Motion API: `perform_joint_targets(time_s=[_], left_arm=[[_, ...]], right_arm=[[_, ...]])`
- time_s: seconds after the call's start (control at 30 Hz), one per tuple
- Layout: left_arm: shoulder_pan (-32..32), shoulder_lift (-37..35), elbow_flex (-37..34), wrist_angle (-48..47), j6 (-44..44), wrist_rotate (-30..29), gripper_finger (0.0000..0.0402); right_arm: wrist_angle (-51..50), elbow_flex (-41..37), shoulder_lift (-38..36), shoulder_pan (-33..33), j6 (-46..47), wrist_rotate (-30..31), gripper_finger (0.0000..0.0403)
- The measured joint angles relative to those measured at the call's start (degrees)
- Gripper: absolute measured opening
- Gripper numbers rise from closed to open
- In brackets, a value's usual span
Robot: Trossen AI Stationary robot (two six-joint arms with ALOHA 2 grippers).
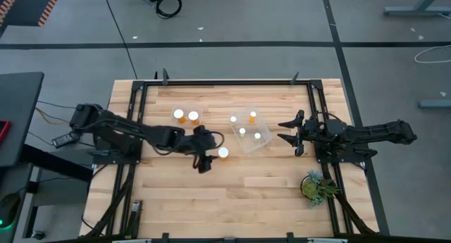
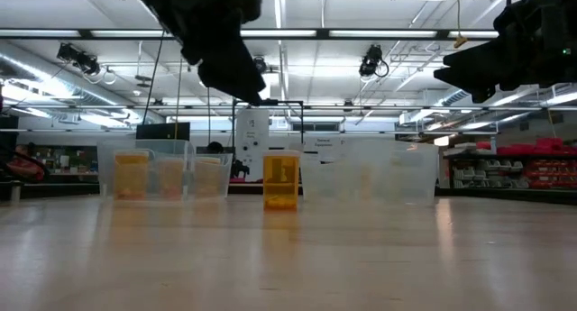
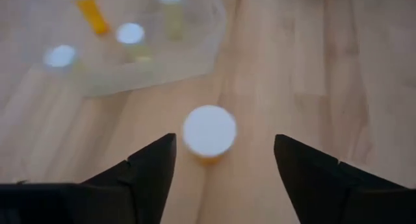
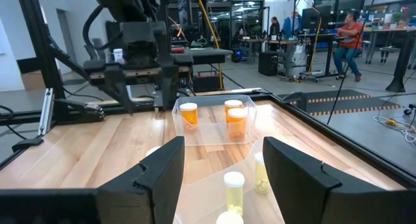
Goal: Pick and place medicine bottles into bin by pill shape (circle, oval)
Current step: Put the large orange pill bottle into the left transparent bin
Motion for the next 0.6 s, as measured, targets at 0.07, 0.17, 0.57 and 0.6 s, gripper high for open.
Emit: perform_joint_targets(time_s=[0.07,0.17,0.57,0.6], left_arm=[[0.89,2.34,1.78,-0.11,0.4,2.78,0.0276],[2.11,5.73,4.29,-0.89,1.53,5.32,0.0284],[4.2,16.42,13.47,-5.64,6.81,6.61,0.0286],[4.24,16.8,13.85,-5.67,7.26,6.6,0.0287]], right_arm=[[-0.01,0.0,0.0,0.0,0.0,0.0,0.0216],[-0.01,0.0,0.0,-0.01,0.0,0.0,0.0216],[-0.03,0.0,-0.01,0.01,0.0,0.0,0.0216],[-0.1,0.0,-0.02,0.01,0.0,0.0,0.0216]])
